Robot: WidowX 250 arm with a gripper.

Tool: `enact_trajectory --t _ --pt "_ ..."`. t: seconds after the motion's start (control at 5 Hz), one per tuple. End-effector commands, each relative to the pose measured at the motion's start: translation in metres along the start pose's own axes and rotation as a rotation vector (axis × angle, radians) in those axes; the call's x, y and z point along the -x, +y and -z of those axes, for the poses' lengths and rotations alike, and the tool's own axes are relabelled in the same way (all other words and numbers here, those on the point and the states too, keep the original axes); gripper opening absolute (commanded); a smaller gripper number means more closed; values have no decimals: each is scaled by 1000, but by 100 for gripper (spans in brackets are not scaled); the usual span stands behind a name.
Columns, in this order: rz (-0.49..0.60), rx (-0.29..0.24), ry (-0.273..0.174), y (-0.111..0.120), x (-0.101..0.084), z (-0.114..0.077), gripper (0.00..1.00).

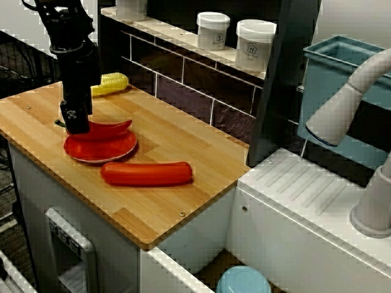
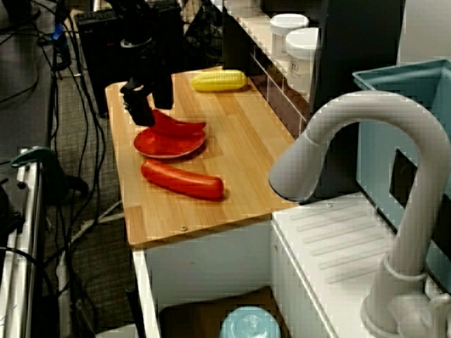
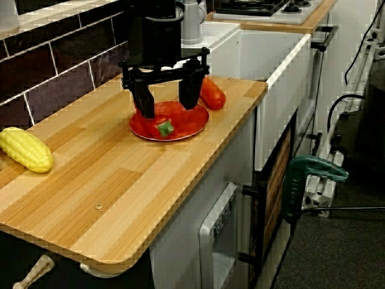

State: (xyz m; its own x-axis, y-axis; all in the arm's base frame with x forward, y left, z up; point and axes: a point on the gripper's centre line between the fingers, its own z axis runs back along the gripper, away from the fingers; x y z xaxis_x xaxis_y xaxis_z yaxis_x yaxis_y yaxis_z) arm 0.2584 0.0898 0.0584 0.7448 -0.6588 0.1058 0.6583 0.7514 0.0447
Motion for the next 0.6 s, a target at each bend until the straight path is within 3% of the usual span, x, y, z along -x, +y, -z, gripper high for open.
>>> enact_trajectory --t 0.0,0.2,0.4 --pt "-3 -17 -23 14 2 -17 100" --pt "-28 -18 -47 26 2 -30 100" --pt "-81 -42 -46 40 9 -31 100"
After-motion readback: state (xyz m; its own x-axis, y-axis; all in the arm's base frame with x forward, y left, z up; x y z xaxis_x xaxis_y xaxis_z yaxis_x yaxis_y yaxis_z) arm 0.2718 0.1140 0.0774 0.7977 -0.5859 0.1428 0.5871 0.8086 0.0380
